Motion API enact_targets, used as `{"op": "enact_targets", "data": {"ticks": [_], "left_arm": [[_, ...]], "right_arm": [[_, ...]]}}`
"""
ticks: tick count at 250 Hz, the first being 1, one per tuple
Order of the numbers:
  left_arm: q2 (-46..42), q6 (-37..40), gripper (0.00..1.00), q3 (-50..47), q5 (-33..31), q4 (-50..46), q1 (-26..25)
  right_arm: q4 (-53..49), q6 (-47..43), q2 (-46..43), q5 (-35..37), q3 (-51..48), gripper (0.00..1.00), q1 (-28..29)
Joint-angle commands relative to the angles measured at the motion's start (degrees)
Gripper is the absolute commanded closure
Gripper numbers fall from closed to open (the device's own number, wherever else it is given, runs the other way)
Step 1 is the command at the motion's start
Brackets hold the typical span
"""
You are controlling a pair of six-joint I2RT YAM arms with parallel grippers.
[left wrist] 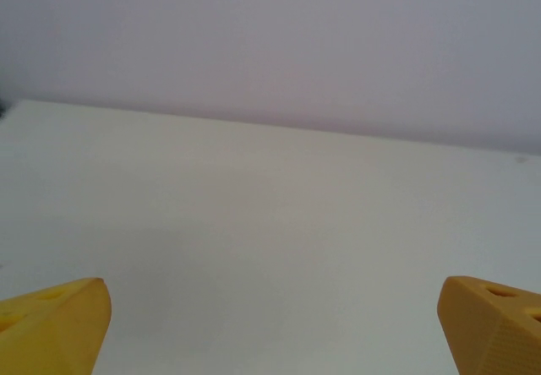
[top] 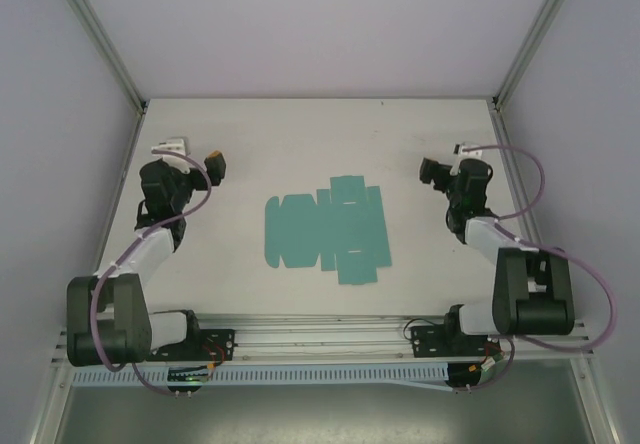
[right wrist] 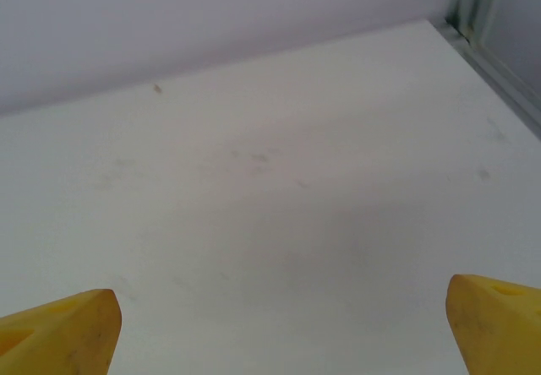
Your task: Assemble paper box
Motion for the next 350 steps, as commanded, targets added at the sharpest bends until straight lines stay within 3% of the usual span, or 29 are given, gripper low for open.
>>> {"op": "enact_targets", "data": {"ticks": [1,32,80,113,231,312,350], "left_arm": [[1.22,-11.99,0.01,1.39,10.30,-14.29,0.21],[3.96,-15.05,0.01,3.68,15.77,-19.44,-2.16],[9.75,-15.03,0.01,8.76,16.08,-30.46,-9.91],[15.27,-15.99,0.01,10.39,19.08,-33.01,-13.08],[25.05,-15.70,0.01,15.11,22.68,-38.15,-16.55],[28.08,-16.39,0.01,17.52,22.38,-44.04,-19.08],[28.72,-19.83,0.02,17.53,29.83,-36.70,-19.43]], "right_arm": [[-14.89,4.92,-1.83,-1.79,4.55,0.06,3.38],[-25.09,11.29,-0.10,-8.60,9.47,0.15,7.34],[-30.17,18.83,2.60,-16.83,11.87,0.22,16.12],[-34.89,22.54,7.84,-17.12,13.69,0.38,19.58],[-38.41,23.77,27.04,-14.71,14.95,0.58,17.19],[-35.27,26.37,27.92,-13.71,9.73,0.60,17.13],[-31.70,26.92,28.80,-15.06,7.47,0.60,17.28]]}}
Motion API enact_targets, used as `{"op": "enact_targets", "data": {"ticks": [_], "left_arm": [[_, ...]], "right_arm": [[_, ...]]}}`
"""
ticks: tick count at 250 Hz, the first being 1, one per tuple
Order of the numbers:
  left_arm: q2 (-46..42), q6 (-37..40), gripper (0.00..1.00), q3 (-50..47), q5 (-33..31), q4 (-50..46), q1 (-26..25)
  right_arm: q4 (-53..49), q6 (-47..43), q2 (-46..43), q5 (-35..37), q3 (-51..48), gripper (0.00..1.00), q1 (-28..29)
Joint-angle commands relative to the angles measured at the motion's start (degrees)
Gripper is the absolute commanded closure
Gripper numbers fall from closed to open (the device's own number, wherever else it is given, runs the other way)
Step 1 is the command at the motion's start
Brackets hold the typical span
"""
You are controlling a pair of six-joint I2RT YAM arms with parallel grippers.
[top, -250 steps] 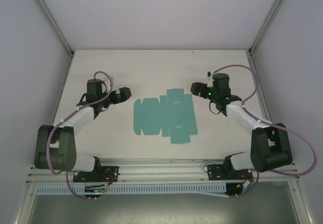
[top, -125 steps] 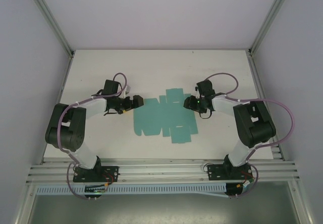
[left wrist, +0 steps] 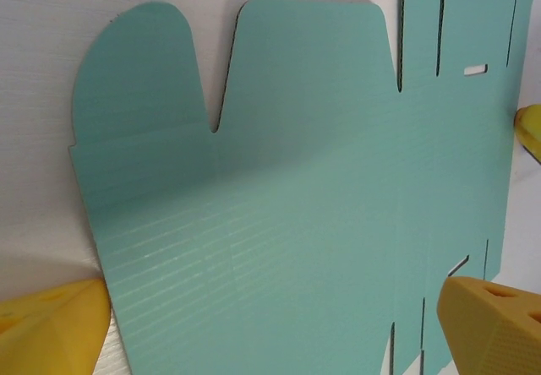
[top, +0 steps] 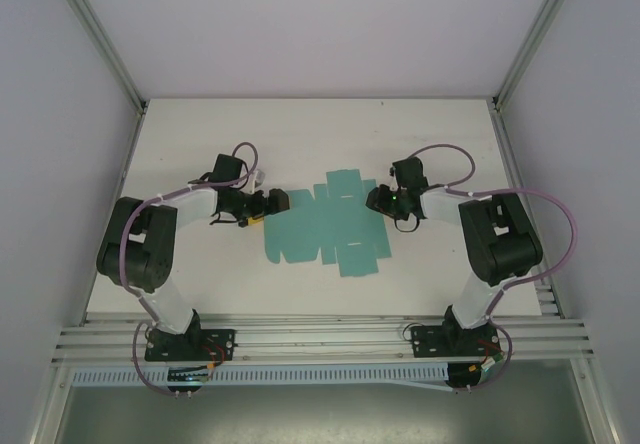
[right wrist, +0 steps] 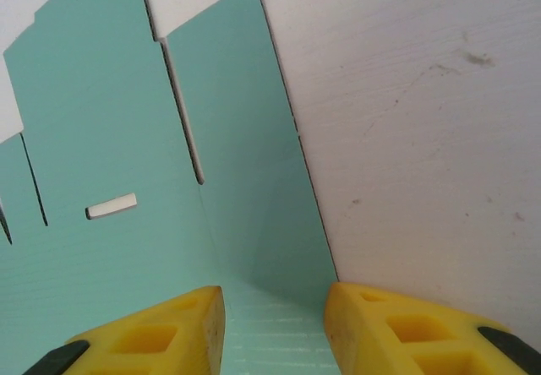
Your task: Assemble paper box
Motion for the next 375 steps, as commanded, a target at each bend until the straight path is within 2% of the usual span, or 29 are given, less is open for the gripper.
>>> {"op": "enact_targets", "data": {"ticks": [1,20,64,99,134,156,204,235,265,302,344,375], "left_arm": [[1.99,-4.10,0.02,-0.04,9.53,3.21,-1.78],[1.87,-6.21,0.05,-0.10,13.16,7.84,-1.78],[-2.98,-8.95,0.11,-1.64,15.41,15.82,-1.77],[-7.45,-8.97,0.32,-1.79,14.74,17.13,-1.78],[-9.49,-10.97,0.42,-3.72,18.72,24.64,-1.80],[-8.85,-9.82,0.46,-2.98,18.29,23.37,-1.87],[-3.53,-3.49,0.57,2.27,12.48,11.88,-3.09],[-1.40,-2.12,0.74,4.12,11.01,9.90,-3.72],[-1.40,-1.22,1.00,4.56,7.82,9.53,-3.85],[-3.37,1.47,1.00,3.93,6.00,10.91,-3.82],[-10.12,0.62,1.00,-0.26,11.59,22.39,-3.81],[-12.33,-1.10,1.00,-0.17,16.37,26.49,-3.80]], "right_arm": [[-5.52,1.66,6.03,1.96,-5.59,0.60,-0.08],[-3.60,2.01,6.21,0.90,-6.77,0.60,-0.10],[-1.90,2.02,6.54,0.51,-7.85,0.61,-0.09],[0.07,2.07,7.00,-0.95,-8.39,0.61,-0.01],[2.42,2.71,6.91,-2.09,-9.03,0.61,0.09],[2.71,2.71,6.91,-2.07,-8.90,0.61,0.23],[3.27,2.71,7.26,-2.07,-8.69,0.61,0.28],[3.51,2.47,7.03,-2.29,-8.77,0.60,0.25],[2.55,1.26,4.50,-1.64,-8.46,0.56,0.07],[-0.46,-1.56,-2.29,-0.40,-7.63,0.45,-1.03],[-0.89,-5.41,-12.10,-3.53,-8.62,0.38,-3.98],[-1.21,-8.85,-17.09,-10.46,-9.24,0.38,-6.44]]}}
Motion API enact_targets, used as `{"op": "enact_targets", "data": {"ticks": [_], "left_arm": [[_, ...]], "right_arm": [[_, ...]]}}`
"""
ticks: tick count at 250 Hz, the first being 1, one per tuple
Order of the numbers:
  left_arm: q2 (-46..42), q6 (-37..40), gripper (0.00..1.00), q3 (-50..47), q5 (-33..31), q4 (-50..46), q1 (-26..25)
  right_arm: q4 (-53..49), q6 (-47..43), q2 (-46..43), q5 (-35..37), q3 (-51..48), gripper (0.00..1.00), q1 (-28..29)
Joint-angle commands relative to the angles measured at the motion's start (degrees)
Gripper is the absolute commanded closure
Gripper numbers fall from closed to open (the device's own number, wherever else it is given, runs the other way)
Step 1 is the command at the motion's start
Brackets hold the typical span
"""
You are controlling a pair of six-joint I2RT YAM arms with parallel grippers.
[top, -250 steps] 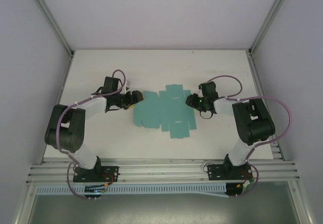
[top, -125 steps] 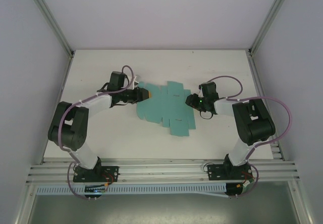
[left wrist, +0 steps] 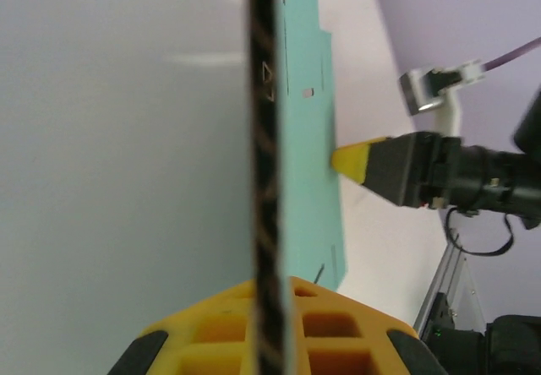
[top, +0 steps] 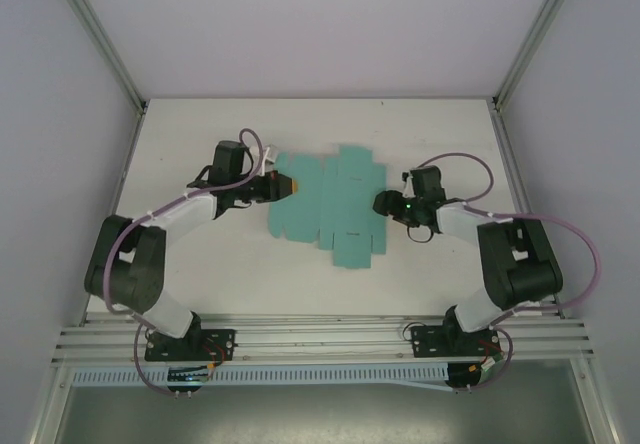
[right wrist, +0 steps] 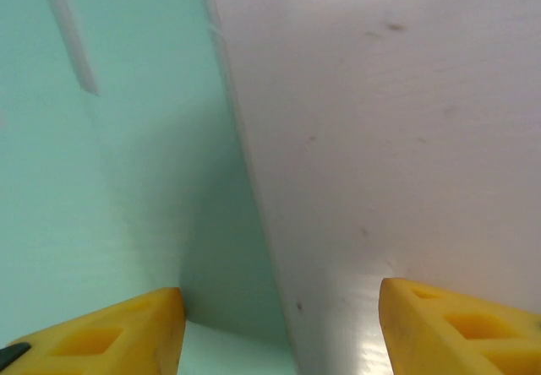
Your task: Assemble paper box
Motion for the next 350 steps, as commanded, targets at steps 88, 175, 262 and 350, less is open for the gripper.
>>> {"op": "enact_targets", "data": {"ticks": [88,175,262,350], "left_arm": [[-6.93,-4.38,1.00,-2.04,9.57,16.43,-0.04],[-5.93,-3.71,1.00,-3.97,9.55,16.75,-0.04],[-3.44,-5.61,1.00,-4.15,10.25,18.84,-0.04],[-4.06,-7.52,1.00,-5.45,11.74,22.36,-0.04]], "right_arm": [[4.85,-4.81,-14.57,-17.35,-6.88,0.50,-3.80],[1.07,-9.95,-19.11,-14.90,-2.98,0.67,-3.81],[3.88,-13.79,-20.93,-18.41,-2.19,0.66,-4.11],[8.26,-12.82,-20.76,-22.83,-1.63,0.68,-6.78]]}}
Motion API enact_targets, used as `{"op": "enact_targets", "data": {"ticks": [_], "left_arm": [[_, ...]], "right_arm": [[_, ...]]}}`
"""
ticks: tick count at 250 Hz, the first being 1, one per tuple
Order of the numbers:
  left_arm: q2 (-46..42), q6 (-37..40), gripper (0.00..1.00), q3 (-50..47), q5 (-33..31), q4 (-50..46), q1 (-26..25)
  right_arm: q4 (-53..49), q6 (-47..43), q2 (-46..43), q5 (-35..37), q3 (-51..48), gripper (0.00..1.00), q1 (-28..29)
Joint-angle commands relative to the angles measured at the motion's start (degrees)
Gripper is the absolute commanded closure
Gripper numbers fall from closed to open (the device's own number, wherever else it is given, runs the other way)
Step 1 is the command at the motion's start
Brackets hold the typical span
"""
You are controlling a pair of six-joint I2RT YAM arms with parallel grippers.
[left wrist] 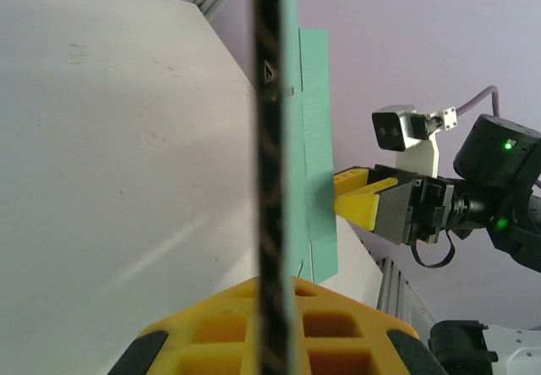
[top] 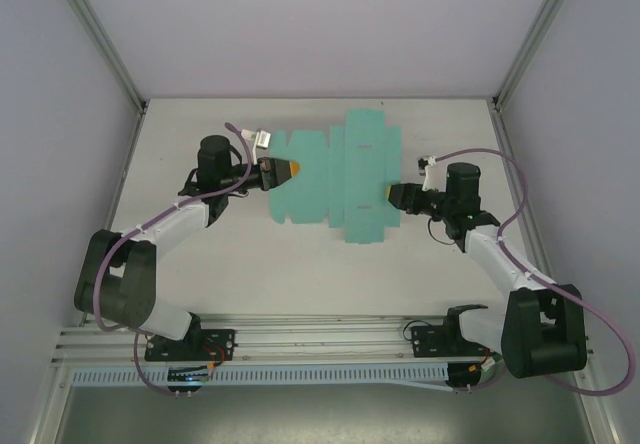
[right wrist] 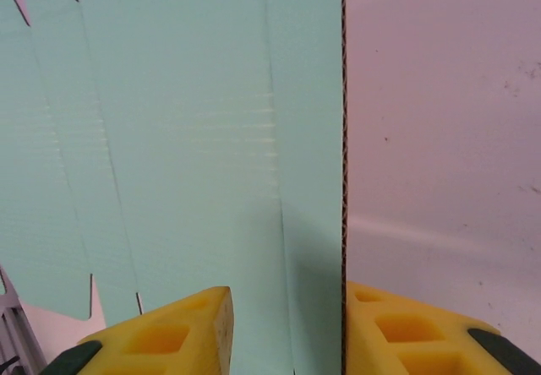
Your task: Assemble paper box
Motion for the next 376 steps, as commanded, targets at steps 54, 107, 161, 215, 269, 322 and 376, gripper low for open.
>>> {"op": "enact_targets", "data": {"ticks": [54,107,161,215,269,322,376], "left_arm": [[0.57,-0.81,1.00,-1.51,4.06,0.95,-0.84],[3.54,-3.23,1.00,-1.19,4.15,3.47,-0.84],[8.51,-7.13,1.00,-0.22,5.97,8.24,-0.82],[10.40,-8.01,1.00,-0.87,3.84,7.97,-0.88],[8.92,-4.92,1.00,-3.78,-2.52,2.76,-0.85],[11.03,-7.17,1.00,-4.90,-3.90,4.54,-0.85],[13.62,-7.03,0.89,-4.99,-4.16,4.17,-0.83]], "right_arm": [[4.26,-0.64,2.57,-6.84,5.09,0.92,0.16],[-2.82,-3.50,3.96,-0.46,10.29,1.00,6.42],[-20.69,-8.34,10.61,21.53,22.88,1.00,17.92],[-34.58,-11.08,19.31,44.40,33.81,1.00,25.22],[-44.18,-9.14,24.51,62.83,38.34,1.00,26.36],[-38.84,-16.42,28.48,73.67,39.61,1.00,31.36],[-24.64,-32.77,32.09,74.49,39.79,1.00,34.53]]}}
